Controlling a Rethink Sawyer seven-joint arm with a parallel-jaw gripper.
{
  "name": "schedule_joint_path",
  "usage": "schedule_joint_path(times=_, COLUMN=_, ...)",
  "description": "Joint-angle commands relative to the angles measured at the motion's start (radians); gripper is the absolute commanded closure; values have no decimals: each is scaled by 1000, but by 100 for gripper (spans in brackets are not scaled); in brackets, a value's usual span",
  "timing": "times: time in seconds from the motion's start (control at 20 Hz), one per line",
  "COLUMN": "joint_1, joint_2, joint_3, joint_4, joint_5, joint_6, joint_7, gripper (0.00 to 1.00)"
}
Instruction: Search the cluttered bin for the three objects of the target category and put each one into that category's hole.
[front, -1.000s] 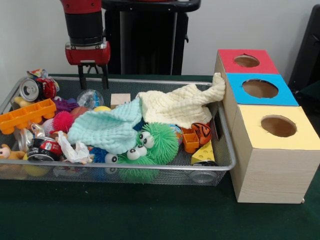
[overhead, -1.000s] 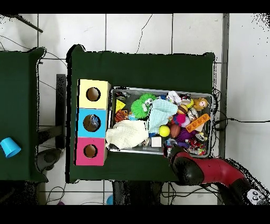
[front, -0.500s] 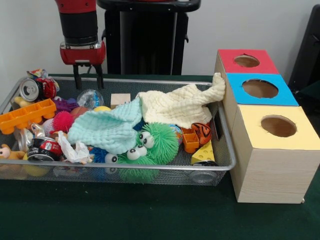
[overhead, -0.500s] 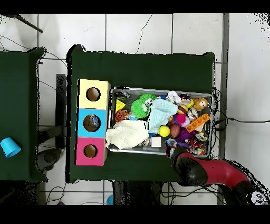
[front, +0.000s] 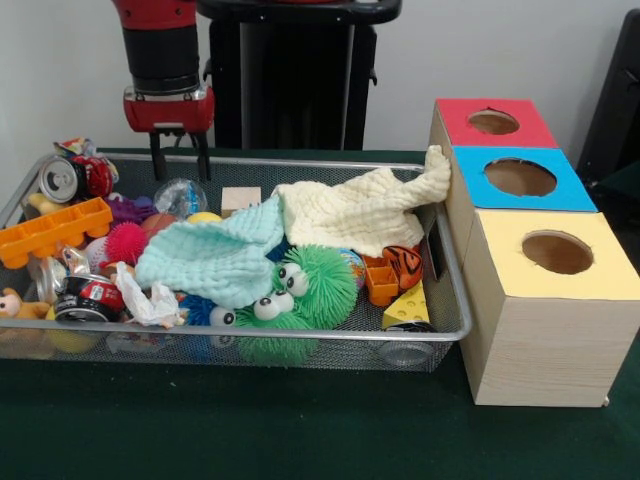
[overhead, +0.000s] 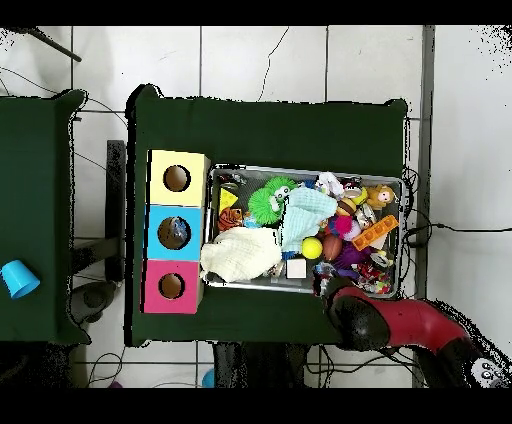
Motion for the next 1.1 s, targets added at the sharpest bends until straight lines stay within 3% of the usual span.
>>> schedule_joint_path(times=0.05, joint_1=73, joint_2=65, joint_3=-22, joint_4=-146, joint_5=-22, joint_6=15, joint_7=44, gripper=0)
schedule_joint_path(times=0.65, joint_1=114, joint_2=133, joint_3=-65, joint_4=-208, joint_5=-31, joint_6=-41, joint_7=58, gripper=0)
schedule_joint_path(times=1.1, joint_1=33, joint_2=157, joint_3=-8, joint_4=-196, joint_5=-78, joint_6=-37, joint_7=-37, gripper=0)
